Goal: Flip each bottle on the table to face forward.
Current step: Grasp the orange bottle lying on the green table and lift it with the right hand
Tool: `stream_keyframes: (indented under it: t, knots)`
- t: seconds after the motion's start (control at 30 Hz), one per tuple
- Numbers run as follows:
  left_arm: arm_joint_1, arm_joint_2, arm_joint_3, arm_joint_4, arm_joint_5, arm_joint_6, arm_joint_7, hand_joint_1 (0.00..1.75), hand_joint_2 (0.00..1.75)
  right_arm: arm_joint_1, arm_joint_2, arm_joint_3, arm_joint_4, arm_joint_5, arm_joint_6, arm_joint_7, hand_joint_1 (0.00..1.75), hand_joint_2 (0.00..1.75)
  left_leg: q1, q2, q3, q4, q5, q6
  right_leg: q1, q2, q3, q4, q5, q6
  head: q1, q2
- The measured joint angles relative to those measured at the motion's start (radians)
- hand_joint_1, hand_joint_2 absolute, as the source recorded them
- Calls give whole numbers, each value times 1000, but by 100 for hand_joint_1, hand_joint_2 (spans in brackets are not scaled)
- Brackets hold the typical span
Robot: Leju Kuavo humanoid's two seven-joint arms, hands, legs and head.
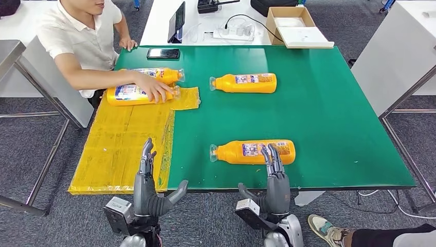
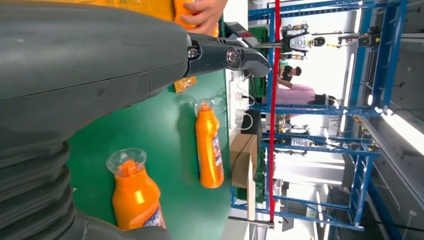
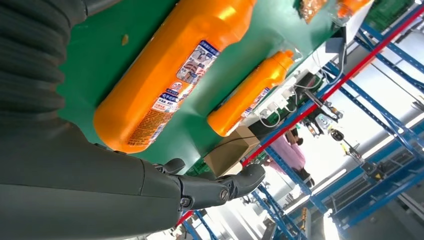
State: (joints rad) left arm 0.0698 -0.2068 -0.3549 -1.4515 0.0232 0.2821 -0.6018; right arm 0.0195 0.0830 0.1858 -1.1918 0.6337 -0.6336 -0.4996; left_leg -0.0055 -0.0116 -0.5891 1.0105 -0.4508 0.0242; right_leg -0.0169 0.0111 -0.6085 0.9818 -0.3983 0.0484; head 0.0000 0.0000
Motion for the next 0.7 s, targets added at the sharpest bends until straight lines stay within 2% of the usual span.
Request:
stream_keyframes:
  t: [0.43,0.7]
  knots:
    - [-2,0,-5,17,1,-10,-2,0,175,-50,-41,-5,80,115,2,76,0,175,0,0,0,0,0,0,0,0,0,0,0,0,0,0]
    - [-2,0,-5,18,1,-13,-1,0,175,-61,-52,-6,105,124,2,82,0,175,0,0,0,0,0,0,0,0,0,0,0,0,0,0]
